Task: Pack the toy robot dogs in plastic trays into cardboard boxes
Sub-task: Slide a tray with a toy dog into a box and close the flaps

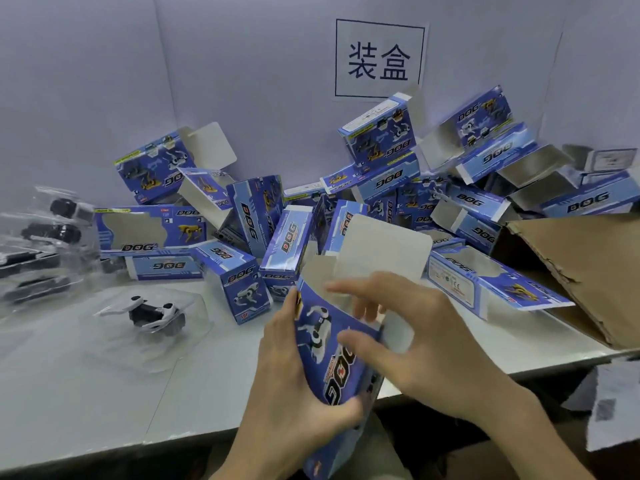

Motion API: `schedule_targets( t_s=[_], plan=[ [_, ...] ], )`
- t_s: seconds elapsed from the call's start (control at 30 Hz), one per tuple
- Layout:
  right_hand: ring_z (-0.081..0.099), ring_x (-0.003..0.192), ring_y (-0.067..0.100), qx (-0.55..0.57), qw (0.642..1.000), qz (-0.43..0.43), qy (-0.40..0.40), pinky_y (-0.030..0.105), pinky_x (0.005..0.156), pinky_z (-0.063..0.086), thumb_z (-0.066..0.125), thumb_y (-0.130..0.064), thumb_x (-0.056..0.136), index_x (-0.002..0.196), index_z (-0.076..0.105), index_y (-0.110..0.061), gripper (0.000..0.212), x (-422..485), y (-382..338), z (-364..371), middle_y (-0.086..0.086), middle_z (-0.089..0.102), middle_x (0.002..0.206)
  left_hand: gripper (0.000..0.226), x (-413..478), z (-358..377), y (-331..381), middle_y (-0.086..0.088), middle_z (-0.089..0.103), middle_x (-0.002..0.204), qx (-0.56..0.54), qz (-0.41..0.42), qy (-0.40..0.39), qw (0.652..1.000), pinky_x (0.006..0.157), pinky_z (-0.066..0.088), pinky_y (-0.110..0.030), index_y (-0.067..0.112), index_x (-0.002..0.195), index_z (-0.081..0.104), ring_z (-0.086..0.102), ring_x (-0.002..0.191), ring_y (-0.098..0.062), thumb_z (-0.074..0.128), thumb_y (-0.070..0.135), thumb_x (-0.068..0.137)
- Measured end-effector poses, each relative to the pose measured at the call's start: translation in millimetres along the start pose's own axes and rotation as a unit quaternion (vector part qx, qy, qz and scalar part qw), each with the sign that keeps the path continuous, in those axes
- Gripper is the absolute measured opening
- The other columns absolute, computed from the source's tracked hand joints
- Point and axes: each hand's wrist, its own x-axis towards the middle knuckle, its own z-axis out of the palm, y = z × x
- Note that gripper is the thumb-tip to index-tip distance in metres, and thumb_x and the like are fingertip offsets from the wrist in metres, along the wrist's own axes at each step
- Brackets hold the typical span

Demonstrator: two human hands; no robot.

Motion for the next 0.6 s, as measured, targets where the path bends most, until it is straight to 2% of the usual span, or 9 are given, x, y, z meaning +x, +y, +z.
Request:
schedule_targets(
  t_s=[0.1, 0.13, 0.2, 0.27, 0.33, 0.4, 0.47, 0.53, 0.6],
  plan=[
    [0.061, 0.107, 0.004, 0.037, 0.997, 0.05, -0.055, 0.01, 0.09, 0.041, 0.072, -0.029, 0.085, 0.135, 0.057, -0.035, 0.053, -1, 10, -16, -0.018, 0.065, 0.11, 0.127, -1, -16, -6, 0.042, 0.031, 0.14, -0.022, -0.005, -0.005, 1.0, 0.097, 0.038, -0.004, 0.056, 0.149, 0.007, 0.037, 0.132, 0.013, 0.085, 0.045, 0.05],
    [0.06, 0.11, -0.001, 0.04, 0.993, 0.064, -0.089, 0.007, 0.091, 0.039, 0.073, -0.026, 0.087, 0.134, 0.058, -0.035, 0.05, -2, 14, -18, -0.023, 0.066, 0.113, 0.126, -2, -21, -7, 0.043, 0.032, 0.139, -0.019, -0.004, -0.005, 1.0, 0.098, 0.038, -0.006, 0.059, 0.148, 0.008, 0.038, 0.131, 0.014, 0.085, 0.047, 0.049],
    [0.06, 0.108, -0.01, 0.03, 0.989, 0.074, -0.125, 0.004, 0.088, 0.039, 0.074, -0.021, 0.089, 0.126, 0.066, -0.034, 0.039, -4, 21, -14, -0.029, 0.068, 0.111, 0.124, -3, -27, -8, 0.044, 0.034, 0.134, -0.008, -0.005, 0.0, 1.0, 0.104, 0.04, -0.02, 0.063, 0.146, 0.01, 0.041, 0.129, 0.012, 0.085, 0.05, 0.047],
    [0.061, 0.103, -0.007, 0.006, 0.994, 0.064, -0.083, 0.007, 0.084, 0.042, 0.073, -0.025, 0.089, 0.113, 0.072, -0.034, 0.025, -7, 25, -5, -0.027, 0.07, 0.107, 0.124, -5, -28, -8, 0.042, 0.034, 0.134, -0.014, -0.016, 0.012, 1.0, 0.106, 0.044, -0.036, 0.064, 0.144, 0.013, 0.045, 0.128, 0.005, 0.086, 0.051, 0.045],
    [0.061, 0.1, -0.005, -0.023, 0.999, 0.023, 0.017, 0.012, 0.084, 0.045, 0.069, -0.029, 0.088, 0.107, 0.074, -0.032, 0.02, -12, 26, 9, -0.023, 0.071, 0.106, 0.125, -7, -27, -7, 0.034, 0.034, 0.142, -0.034, -0.028, 0.031, 0.999, 0.108, 0.044, -0.043, 0.06, 0.146, 0.016, 0.045, 0.131, -0.001, 0.087, 0.05, 0.044],
    [0.062, 0.103, -0.004, -0.02, 0.99, -0.011, 0.136, 0.019, 0.086, 0.05, 0.062, -0.021, 0.09, 0.111, 0.073, -0.028, 0.024, -22, 24, 34, -0.021, 0.07, 0.111, 0.126, -8, -21, -4, 0.029, 0.037, 0.143, -0.05, -0.043, 0.061, 0.996, 0.109, 0.044, -0.043, 0.055, 0.148, 0.018, 0.043, 0.134, -0.003, 0.088, 0.048, 0.043],
    [0.061, 0.119, 0.007, 0.011, 0.977, 0.005, 0.211, 0.029, 0.097, 0.05, 0.057, -0.011, 0.094, 0.127, 0.066, -0.021, 0.035, -33, 21, 63, -0.017, 0.065, 0.127, 0.127, -7, -12, 2, 0.033, 0.037, 0.138, -0.037, -0.051, 0.1, 0.993, 0.11, 0.042, -0.041, 0.05, 0.149, 0.018, 0.041, 0.133, 0.001, 0.085, 0.052, 0.042],
    [0.04, 0.144, 0.019, 0.07, 0.978, 0.037, 0.194, 0.034, 0.116, 0.035, 0.047, -0.013, 0.1, 0.148, 0.046, -0.012, 0.048, -41, 17, 87, -0.005, 0.045, 0.154, 0.126, -5, -3, 8, 0.036, 0.035, 0.135, -0.014, -0.058, 0.143, 0.988, 0.113, 0.037, -0.041, 0.045, 0.151, 0.019, 0.037, 0.133, 0.004, 0.081, 0.059, 0.042],
    [0.019, 0.153, 0.02, 0.122, 0.979, 0.054, 0.151, 0.041, 0.122, 0.021, 0.036, -0.019, 0.103, 0.155, 0.028, -0.01, 0.054, -45, 14, 95, -0.003, 0.022, 0.165, 0.126, -4, 2, 12, 0.041, 0.031, 0.132, 0.004, -0.066, 0.169, 0.983, 0.114, 0.035, -0.037, 0.043, 0.152, 0.018, 0.033, 0.131, 0.01, 0.077, 0.065, 0.042]
  ],
)
